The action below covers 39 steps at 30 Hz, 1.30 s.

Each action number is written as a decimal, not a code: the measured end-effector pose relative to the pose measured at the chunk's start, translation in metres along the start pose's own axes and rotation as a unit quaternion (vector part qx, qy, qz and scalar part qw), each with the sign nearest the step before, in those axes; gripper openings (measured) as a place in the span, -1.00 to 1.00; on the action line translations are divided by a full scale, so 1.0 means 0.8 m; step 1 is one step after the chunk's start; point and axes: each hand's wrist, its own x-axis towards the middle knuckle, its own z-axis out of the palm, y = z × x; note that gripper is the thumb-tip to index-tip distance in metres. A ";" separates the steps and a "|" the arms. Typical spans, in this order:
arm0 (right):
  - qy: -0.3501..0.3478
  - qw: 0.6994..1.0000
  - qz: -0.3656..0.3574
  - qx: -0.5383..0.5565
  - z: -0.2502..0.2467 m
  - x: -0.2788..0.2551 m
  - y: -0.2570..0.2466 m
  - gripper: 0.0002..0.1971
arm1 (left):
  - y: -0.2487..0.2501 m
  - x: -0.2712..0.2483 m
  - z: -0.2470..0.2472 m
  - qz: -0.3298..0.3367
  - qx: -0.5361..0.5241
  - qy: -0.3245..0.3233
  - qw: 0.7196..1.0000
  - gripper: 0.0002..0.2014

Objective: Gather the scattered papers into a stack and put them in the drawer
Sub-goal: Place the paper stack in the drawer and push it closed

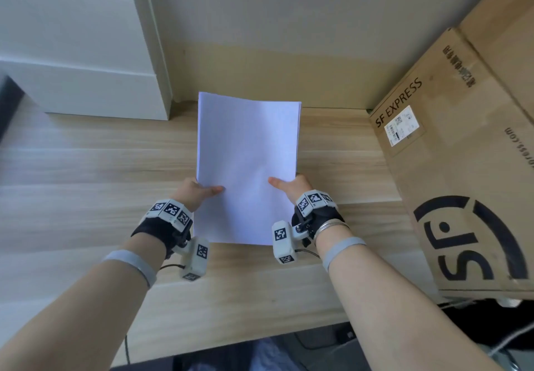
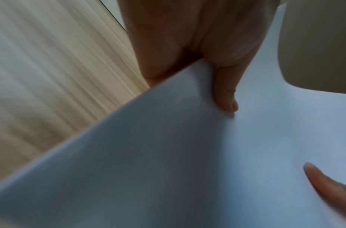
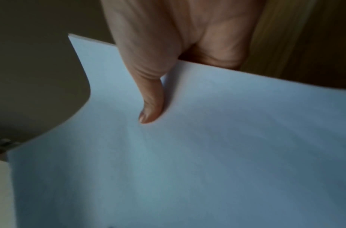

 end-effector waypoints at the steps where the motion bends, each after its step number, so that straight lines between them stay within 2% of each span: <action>1: -0.010 0.999 0.019 -0.024 0.001 -0.003 0.003 -0.27 | -0.007 -0.004 0.000 -0.008 0.003 -0.002 1.000 -0.73; 4: -0.045 0.994 0.050 -0.081 0.005 -0.009 0.012 -0.13 | -0.022 -0.022 0.000 -0.017 -0.005 0.000 1.000 -0.55; 6: -0.057 0.993 0.052 -0.094 0.007 -0.015 0.021 -0.13 | -0.030 -0.037 0.003 -0.024 -0.001 0.008 1.000 -0.45; 8: -0.068 0.991 0.052 -0.103 0.010 -0.022 0.031 -0.13 | -0.045 -0.048 0.007 -0.027 -0.008 0.021 0.999 -0.45; 11: -0.094 0.986 0.053 -0.126 0.017 -0.036 0.049 -0.12 | -0.069 -0.072 0.015 -0.050 -0.017 0.043 0.998 -0.35; 14: -0.120 0.986 0.033 -0.114 0.031 -0.049 0.076 -0.09 | -0.096 -0.101 0.022 -0.078 -0.012 0.074 0.994 -0.65; 15: -0.125 0.986 0.027 -0.109 0.035 -0.055 0.084 -0.10 | -0.110 -0.107 0.021 -0.086 -0.020 0.085 0.993 -0.67; 16: -0.131 0.986 0.027 -0.103 0.040 -0.059 0.092 -0.10 | -0.122 -0.114 0.022 -0.090 -0.034 0.093 0.991 -0.61; 18: -0.144 0.985 0.026 -0.097 0.050 -0.069 0.106 -0.10 | -0.172 -0.103 0.018 -0.100 -0.042 0.093 0.990 -0.31; 19: -0.144 0.986 0.018 -0.082 0.054 -0.075 0.111 -0.10 | -0.184 -0.110 0.016 -0.109 -0.033 0.087 0.990 -0.28; 20: -0.138 0.989 0.013 -0.054 0.061 -0.076 0.118 -0.10 | -0.187 -0.124 0.016 -0.120 -0.025 0.087 0.989 -0.34; 22: -0.118 0.992 0.001 0.033 0.072 -0.081 0.129 -0.24 | -0.192 -0.154 0.014 -0.132 -0.013 0.094 0.987 -0.40; 24: -0.120 0.988 -0.009 0.100 0.080 -0.098 0.131 -0.57 | -0.192 -0.183 0.012 -0.128 -0.032 0.111 0.985 -0.39; 25: -0.124 0.986 -0.014 0.113 0.084 -0.105 0.131 -0.66 | -0.199 -0.191 0.009 -0.124 -0.042 0.107 0.986 -0.41; 28: -0.134 0.985 -0.032 0.109 0.110 -0.118 0.138 -0.70 | -0.217 -0.220 0.001 -0.127 -0.063 0.101 0.985 -0.59; 29: -0.144 0.983 -0.033 0.105 0.123 -0.121 0.143 -0.69 | -0.229 -0.225 -0.006 -0.130 -0.069 0.104 0.984 -0.57; 32: -0.166 0.982 -0.014 0.093 0.160 -0.135 0.160 -0.62 | -0.281 -0.239 -0.036 -0.154 -0.088 0.085 0.980 -0.24; 33: -0.176 0.980 -0.009 0.090 0.171 -0.143 0.164 -0.67 | -0.301 -0.241 -0.047 -0.164 -0.100 0.081 0.978 -0.20; 34: -0.182 0.979 -0.003 0.091 0.181 -0.157 0.164 -0.69 | -0.309 -0.253 -0.054 -0.166 -0.117 0.079 0.976 -0.33; 36: -0.200 0.976 0.010 0.088 0.203 -0.181 0.167 -0.73 | -0.321 -0.281 -0.065 -0.165 -0.142 0.077 0.973 -0.75; 37: -0.212 0.973 0.016 0.086 0.209 -0.194 0.166 -0.79 | -0.327 -0.291 -0.069 -0.167 -0.153 0.078 0.971 -0.87; 39: -0.245 0.966 0.031 0.079 0.231 -0.215 0.170 -0.95 | -0.349 -0.311 -0.083 -0.163 -0.171 0.072 0.969 -0.89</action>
